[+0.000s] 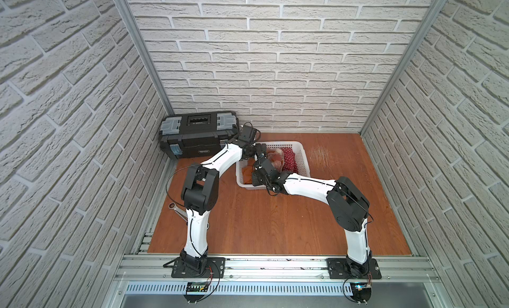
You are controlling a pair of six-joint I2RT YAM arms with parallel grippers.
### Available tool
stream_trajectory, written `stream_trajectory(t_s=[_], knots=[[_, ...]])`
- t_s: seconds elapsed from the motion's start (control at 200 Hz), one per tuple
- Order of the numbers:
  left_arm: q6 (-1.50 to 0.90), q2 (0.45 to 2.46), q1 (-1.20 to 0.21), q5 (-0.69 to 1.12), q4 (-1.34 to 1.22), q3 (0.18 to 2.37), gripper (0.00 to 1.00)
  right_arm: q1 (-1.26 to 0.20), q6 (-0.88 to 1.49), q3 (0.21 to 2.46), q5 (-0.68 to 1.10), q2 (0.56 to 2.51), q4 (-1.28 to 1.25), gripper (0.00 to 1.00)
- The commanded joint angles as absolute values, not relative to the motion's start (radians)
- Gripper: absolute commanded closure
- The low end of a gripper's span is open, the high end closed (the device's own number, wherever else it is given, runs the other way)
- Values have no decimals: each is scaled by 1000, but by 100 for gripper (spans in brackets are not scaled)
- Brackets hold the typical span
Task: Roll up the skirts
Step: Place the skirt in the basket.
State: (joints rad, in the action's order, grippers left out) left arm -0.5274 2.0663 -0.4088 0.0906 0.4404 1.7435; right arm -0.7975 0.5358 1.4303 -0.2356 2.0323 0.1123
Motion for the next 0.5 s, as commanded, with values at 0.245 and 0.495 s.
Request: stream_trajectory(t_s=[0.245, 0.495], knots=[[-492, 1970, -358, 158, 474, 1809, 2, -780, 537, 1407, -170, 2080, 304, 66], [-542, 1599, -387, 93, 380, 1398, 2, -776, 495, 1466, -210, 1921, 334, 38]])
